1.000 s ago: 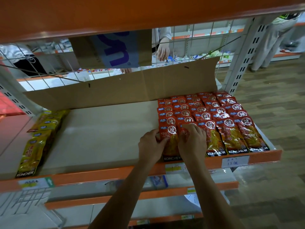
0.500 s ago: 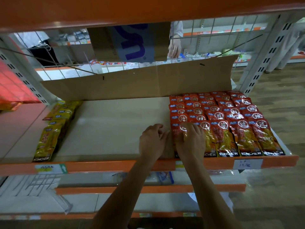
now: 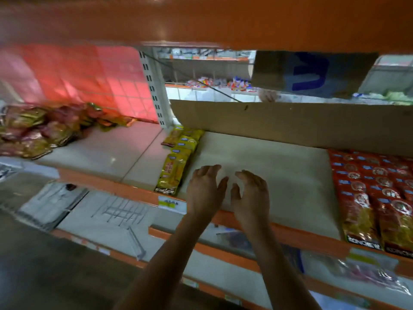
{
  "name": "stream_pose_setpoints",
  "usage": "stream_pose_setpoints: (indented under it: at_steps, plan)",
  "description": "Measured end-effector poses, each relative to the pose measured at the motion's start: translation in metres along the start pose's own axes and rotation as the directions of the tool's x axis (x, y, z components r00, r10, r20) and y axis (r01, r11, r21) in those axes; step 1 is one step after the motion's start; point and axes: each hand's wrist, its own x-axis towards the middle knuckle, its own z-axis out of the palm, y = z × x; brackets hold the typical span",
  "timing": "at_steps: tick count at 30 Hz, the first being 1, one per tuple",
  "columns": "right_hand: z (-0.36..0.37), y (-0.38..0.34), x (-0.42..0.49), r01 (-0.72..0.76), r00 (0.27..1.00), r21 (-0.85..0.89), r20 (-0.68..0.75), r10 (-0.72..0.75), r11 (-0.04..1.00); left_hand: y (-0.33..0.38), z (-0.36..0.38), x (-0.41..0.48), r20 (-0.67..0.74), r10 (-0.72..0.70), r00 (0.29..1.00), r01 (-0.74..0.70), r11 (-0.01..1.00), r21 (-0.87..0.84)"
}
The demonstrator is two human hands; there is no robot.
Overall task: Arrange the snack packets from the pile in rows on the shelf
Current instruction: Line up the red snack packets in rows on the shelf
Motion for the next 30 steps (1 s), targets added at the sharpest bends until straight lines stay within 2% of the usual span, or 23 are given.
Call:
stream_pose_setpoints:
  at_steps: [6,10,18,24,30]
  plan:
    - [0.079,-0.086,-0.009,0.136,0.99,0.039,0.027,-0.137,0.99,-0.096,-0.063,0.002,-0.054,-0.058,0.997,0.06,0.998,0.03]
    - [0.124,-0.136,-0.016,0.117,0.992,0.103,0.039,-0.122,0.988,-0.153,-0.097,0.002,-0.084,-0.1,0.991,0.105,0.993,0.054]
    - [0.188,-0.2,-0.007,0.213,0.958,0.028,0.19,-0.215,0.977,-0.236,-0.141,0.016,-0.161,-0.203,0.966,0.216,0.974,0.066]
    - [0.24,-0.241,0.012,0.107,0.962,0.121,0.238,-0.134,0.987,-0.293,-0.16,0.048,-0.167,-0.303,0.938,0.321,0.942,0.1]
    - [0.297,-0.288,0.056,0.122,0.943,0.163,0.289,-0.166,0.979,-0.351,-0.184,0.099,-0.126,-0.413,0.902,0.43,0.883,0.188]
